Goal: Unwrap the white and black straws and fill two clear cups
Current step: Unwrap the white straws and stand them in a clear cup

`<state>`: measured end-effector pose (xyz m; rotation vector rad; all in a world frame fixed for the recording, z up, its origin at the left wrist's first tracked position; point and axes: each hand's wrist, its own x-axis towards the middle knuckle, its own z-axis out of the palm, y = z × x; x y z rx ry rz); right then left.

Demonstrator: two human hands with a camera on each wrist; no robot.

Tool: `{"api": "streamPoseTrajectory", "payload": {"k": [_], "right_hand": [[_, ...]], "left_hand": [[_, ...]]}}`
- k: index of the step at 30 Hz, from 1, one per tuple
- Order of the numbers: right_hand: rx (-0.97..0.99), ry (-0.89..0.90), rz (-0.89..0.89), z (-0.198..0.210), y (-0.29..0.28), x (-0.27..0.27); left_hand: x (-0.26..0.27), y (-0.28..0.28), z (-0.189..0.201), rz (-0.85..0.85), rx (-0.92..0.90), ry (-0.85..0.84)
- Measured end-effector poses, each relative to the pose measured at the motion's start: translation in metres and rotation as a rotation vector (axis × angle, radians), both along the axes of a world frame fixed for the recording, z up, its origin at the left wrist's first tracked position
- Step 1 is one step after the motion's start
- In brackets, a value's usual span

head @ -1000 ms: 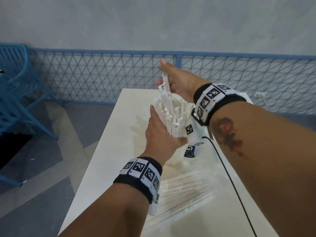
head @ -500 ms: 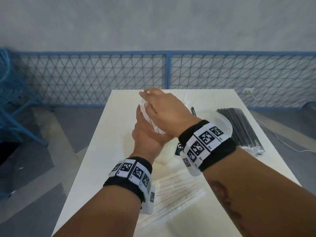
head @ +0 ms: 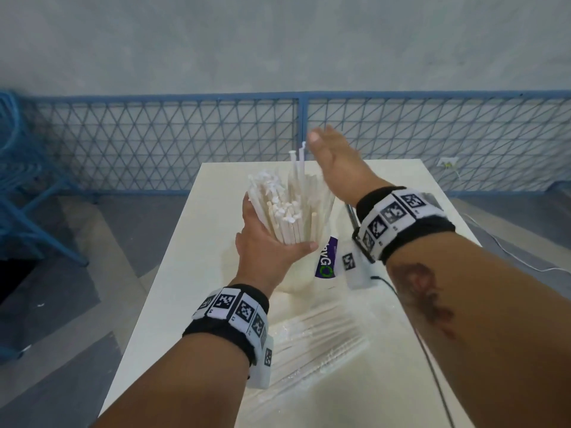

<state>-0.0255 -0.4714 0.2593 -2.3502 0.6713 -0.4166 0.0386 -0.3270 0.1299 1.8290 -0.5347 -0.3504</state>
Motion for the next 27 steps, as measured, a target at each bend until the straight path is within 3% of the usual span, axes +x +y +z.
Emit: {"api": "streamPoseTrajectory", "payload": {"k": [6, 11, 15, 19, 22, 24, 27], "right_hand": [[0.029, 0.083, 0.126, -0.007, -0.004, -0.007], [-0.019, 0.331, 0.235, -0.014, -0.001, -0.005], [-0.065, 0.0, 0.254, -0.001, -0.004, 0.006], [-0.085, 0.324, 0.329, -0.015, 0.007, 0.016], [-0.143, 0.227, 0.313, -0.012, 0.009, 0.009], [-0.116, -0.011, 0.237, -0.002, 0.008, -0.011], [0.082, -0.489, 0.028, 0.004, 0.015, -0.055]], "left_hand": [[0.005, 0.0, 0.001, -0.074, -0.089, 0.024], [0.009, -0.001, 0.002, -0.101, -0.075, 0.0], [0.012, -0.002, -0.001, -0.097, -0.077, 0.004], [0.01, -0.004, -0.003, -0.057, -0.078, -0.009], [-0.011, 0.003, 0.007, 0.076, -0.005, -0.207], [-0.03, 0.014, 0.01, 0.094, -0.096, -0.553], [-0.058, 0.028, 0.0, -0.147, -0.254, -0.953]]}}
